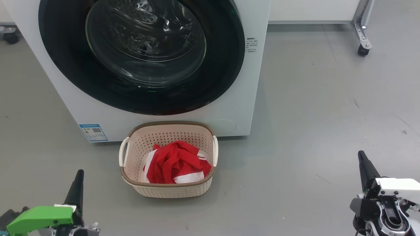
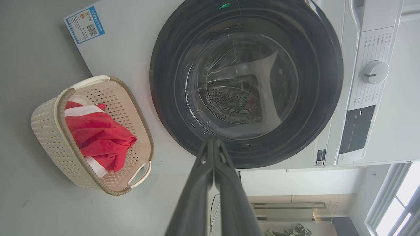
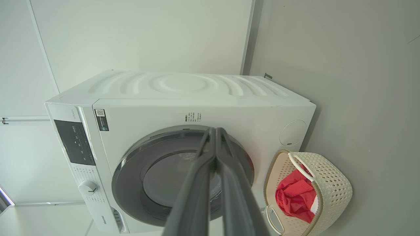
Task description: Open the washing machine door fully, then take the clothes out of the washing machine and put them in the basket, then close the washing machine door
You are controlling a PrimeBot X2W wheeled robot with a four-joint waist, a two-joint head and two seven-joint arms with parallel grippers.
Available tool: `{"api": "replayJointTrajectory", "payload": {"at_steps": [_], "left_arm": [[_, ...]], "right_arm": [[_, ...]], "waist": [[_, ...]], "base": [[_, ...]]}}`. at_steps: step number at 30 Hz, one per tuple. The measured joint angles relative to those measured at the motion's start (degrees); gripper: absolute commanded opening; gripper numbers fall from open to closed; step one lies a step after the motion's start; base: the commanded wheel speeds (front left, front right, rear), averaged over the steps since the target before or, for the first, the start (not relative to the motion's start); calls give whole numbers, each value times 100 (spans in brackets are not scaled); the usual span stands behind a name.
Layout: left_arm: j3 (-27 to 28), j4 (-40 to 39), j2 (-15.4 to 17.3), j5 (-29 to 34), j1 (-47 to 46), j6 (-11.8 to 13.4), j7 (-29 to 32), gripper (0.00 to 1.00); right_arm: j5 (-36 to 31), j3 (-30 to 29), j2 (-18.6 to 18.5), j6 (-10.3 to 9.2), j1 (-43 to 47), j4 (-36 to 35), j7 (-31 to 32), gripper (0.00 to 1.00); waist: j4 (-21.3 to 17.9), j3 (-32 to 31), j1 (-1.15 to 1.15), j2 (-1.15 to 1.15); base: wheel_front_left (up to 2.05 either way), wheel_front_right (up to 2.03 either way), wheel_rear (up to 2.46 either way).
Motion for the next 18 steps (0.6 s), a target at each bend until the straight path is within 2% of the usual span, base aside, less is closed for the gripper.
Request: {"api": "replayJointTrajectory", "payload": {"at_steps": [18], "left_arm": [[16, 25, -2, 0, -9, 0, 13, 0]], "right_arm": [[0, -10, 3, 15, -2, 19, 7, 0]], "waist": [[0, -1, 0, 0]], "base": [[0, 0, 0]]}}
